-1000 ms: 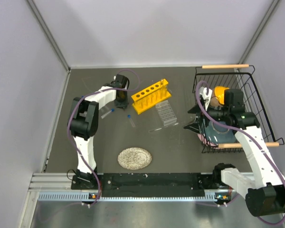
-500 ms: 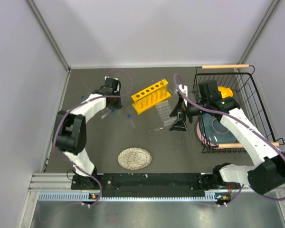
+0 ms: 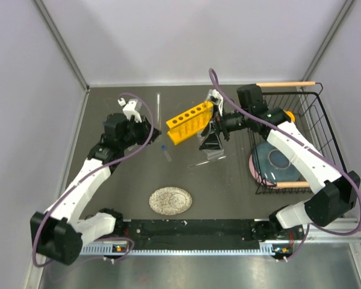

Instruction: Organize the chemistry lab equipment

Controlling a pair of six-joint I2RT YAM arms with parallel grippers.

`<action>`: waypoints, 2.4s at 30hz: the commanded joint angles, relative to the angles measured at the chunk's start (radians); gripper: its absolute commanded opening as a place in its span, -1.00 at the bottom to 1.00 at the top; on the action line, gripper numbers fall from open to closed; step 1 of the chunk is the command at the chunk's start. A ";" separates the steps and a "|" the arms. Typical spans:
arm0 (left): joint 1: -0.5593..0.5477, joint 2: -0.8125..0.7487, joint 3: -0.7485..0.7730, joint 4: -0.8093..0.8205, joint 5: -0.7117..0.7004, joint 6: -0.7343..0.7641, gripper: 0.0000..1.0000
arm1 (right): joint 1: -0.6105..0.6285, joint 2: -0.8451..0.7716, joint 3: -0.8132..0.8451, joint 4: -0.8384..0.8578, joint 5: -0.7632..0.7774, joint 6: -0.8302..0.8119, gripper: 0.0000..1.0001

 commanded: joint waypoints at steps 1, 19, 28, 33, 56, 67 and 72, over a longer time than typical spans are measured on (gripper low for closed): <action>-0.066 -0.129 -0.050 0.176 0.124 -0.139 -0.91 | 0.039 0.004 0.051 0.231 0.093 0.348 0.85; -0.397 -0.129 -0.033 0.355 -0.110 -0.388 -0.90 | 0.075 -0.015 0.014 0.390 0.311 0.699 0.68; -0.445 -0.130 -0.043 0.358 -0.165 -0.409 -0.90 | 0.076 -0.010 -0.050 0.474 0.246 0.807 0.17; -0.463 -0.120 -0.040 0.358 -0.176 -0.415 -0.91 | 0.075 -0.015 -0.088 0.522 0.216 0.839 -0.14; -0.453 -0.239 -0.026 0.214 -0.108 -0.354 0.96 | 0.076 -0.097 -0.121 0.411 0.241 0.566 -0.65; -0.121 -0.115 0.152 0.043 0.418 -0.382 0.97 | 0.076 -0.196 -0.202 0.261 0.201 0.266 -0.67; -0.123 0.011 0.241 0.046 0.551 -0.411 0.89 | 0.078 -0.211 -0.216 0.218 0.164 0.210 -0.67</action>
